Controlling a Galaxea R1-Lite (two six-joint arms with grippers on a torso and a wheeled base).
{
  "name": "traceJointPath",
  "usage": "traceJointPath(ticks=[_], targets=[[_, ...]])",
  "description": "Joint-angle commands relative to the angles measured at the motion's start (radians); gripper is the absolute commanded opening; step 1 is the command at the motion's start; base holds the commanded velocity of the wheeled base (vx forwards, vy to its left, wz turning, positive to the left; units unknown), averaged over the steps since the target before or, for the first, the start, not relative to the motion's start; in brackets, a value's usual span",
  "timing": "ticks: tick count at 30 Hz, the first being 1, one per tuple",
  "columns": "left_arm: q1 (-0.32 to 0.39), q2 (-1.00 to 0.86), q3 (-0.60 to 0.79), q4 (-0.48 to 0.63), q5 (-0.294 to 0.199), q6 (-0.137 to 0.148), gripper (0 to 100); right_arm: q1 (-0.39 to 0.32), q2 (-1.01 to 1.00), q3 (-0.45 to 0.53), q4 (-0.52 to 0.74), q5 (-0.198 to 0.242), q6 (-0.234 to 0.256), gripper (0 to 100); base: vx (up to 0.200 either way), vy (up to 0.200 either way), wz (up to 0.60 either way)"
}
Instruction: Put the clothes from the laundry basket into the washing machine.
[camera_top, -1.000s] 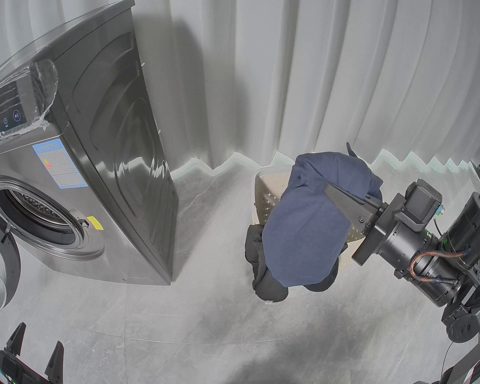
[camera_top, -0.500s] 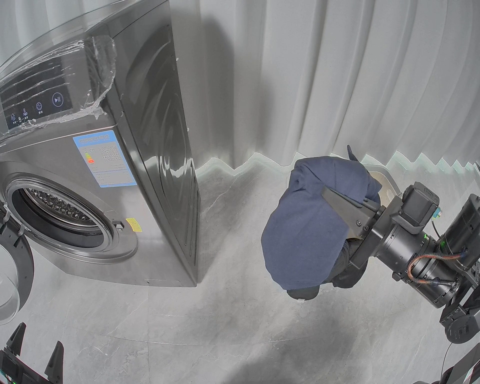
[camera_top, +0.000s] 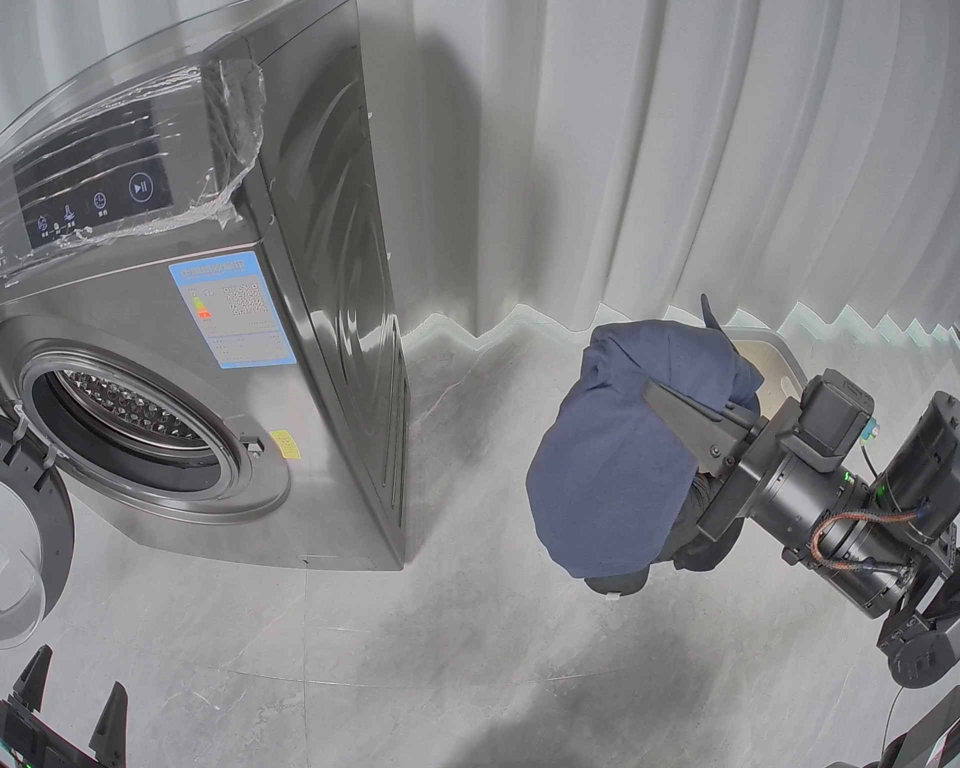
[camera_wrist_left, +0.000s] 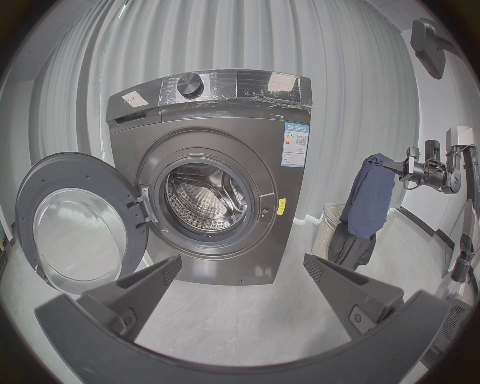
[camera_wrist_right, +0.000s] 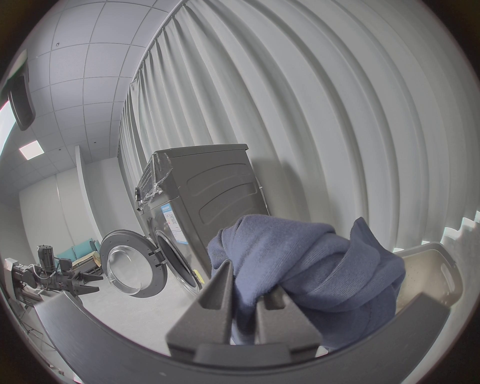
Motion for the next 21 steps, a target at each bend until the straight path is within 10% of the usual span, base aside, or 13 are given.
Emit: traceJointPath(ticks=[1,8,21], targets=[[0.000,-0.015,0.016,0.000,0.000,0.000,100,0.000,0.004,0.001,-0.001,0.001,0.000,0,-0.200,0.000,0.00],[0.000,-0.015,0.016,0.000,0.001,0.000,100,0.000,0.004,0.012,-0.002,0.005,0.000,0,-0.200,0.000,0.00],[0.000,-0.015,0.016,0.000,0.001,0.000,100,0.002,0.004,0.014,-0.002,0.007,0.000,0,0.000,0.108,0.00]])
